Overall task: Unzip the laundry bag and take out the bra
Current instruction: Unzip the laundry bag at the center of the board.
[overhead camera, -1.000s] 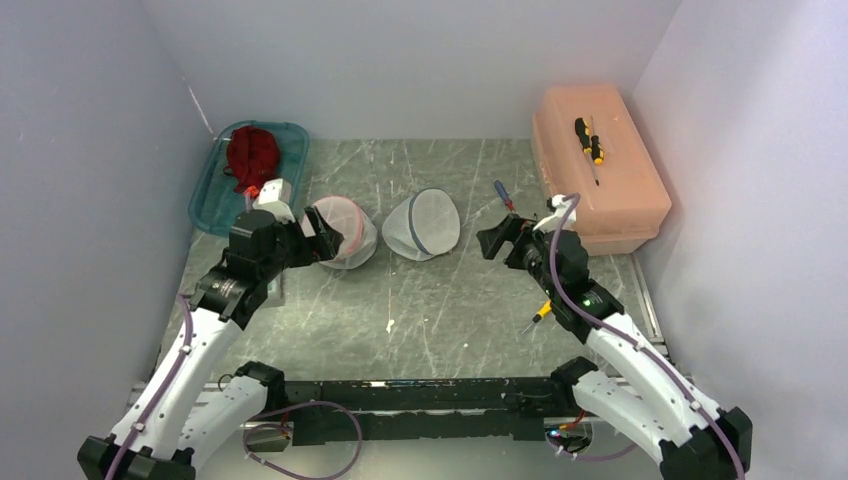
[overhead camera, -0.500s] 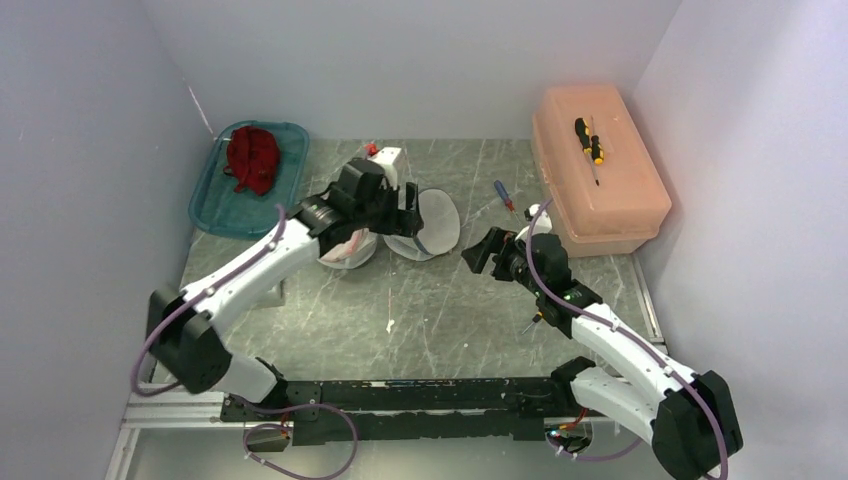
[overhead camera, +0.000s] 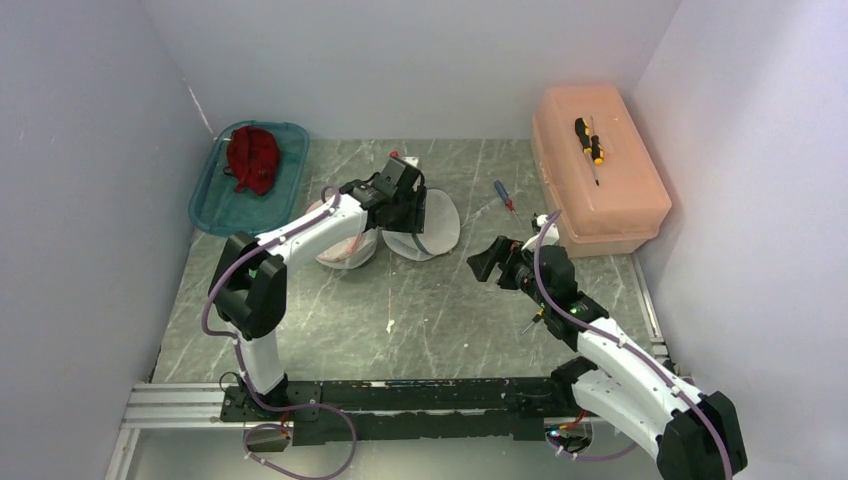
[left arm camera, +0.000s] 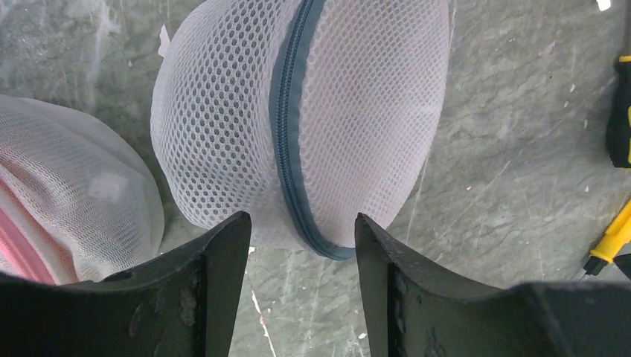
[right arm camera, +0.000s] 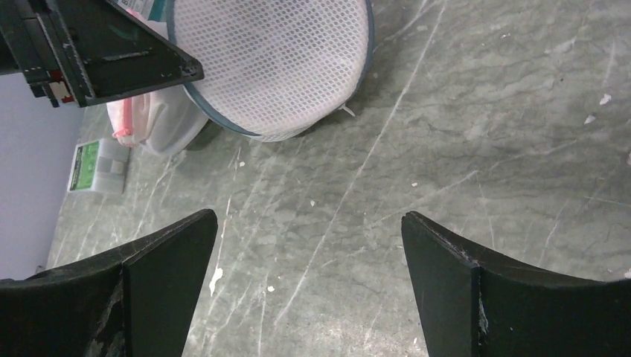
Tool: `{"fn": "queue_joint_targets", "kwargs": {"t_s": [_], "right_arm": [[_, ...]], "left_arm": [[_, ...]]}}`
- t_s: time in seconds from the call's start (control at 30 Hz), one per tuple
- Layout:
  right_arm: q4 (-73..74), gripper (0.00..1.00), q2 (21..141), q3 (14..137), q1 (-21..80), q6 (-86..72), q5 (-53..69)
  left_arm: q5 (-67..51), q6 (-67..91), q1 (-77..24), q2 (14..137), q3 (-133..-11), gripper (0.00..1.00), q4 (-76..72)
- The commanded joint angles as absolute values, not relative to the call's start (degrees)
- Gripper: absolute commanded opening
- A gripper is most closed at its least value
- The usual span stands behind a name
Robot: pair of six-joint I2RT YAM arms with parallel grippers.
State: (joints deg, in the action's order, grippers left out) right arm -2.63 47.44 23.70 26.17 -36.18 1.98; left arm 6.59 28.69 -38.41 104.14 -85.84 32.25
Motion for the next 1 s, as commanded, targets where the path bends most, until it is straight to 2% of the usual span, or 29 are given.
{"fn": "queue_joint_targets", "kwargs": {"t_s": [0.0,0.1,0.2,0.37,0.4,0.6,0.8,0.97], "right_arm": [[-2.4,1.00,46.4,22.8,25.9,-37.9,0.2],[-3.4,1.00,45.4,21.6,26.0,-40.0,0.1],[-4.8,1.00,43.8,20.3,25.9,-41.4,-1.5],[-4.2,1.00,43.1,22.2,25.9,-37.4,2.5],[-3.3,1.00,43.4,23.0,25.8,-36.9,3.3],[-5.4,1.00,43.0,25.1,24.5,-36.9,7.8],[-9.7,1.00,41.4,26.0,14.5,-40.8,23.2],[-14.6,0.99,40.9,23.6,13.3,-45.7,28.3]], "left_arm": [[6.5,30.7,-38.7,104.6,-88.5,0.57,31.5],[5.7,30.8,-38.8,105.3,-88.8,0.50,31.4],[5.3,30.8,-38.8,105.7,-88.4,0.38,31.2],[4.2,31.1,-38.7,102.0,-82.5,0.05,25.0],[3.6,31.2,-38.6,100.9,-81.2,0.03,23.7],[-5.0,32.1,-37.8,95.7,-77.1,0.03,16.8],[-20.7,36.5,-33.9,91.1,-73.5,0.03,10.8],[-33.7,39.4,-30.0,87.9,-70.0,0.03,5.1]]}}
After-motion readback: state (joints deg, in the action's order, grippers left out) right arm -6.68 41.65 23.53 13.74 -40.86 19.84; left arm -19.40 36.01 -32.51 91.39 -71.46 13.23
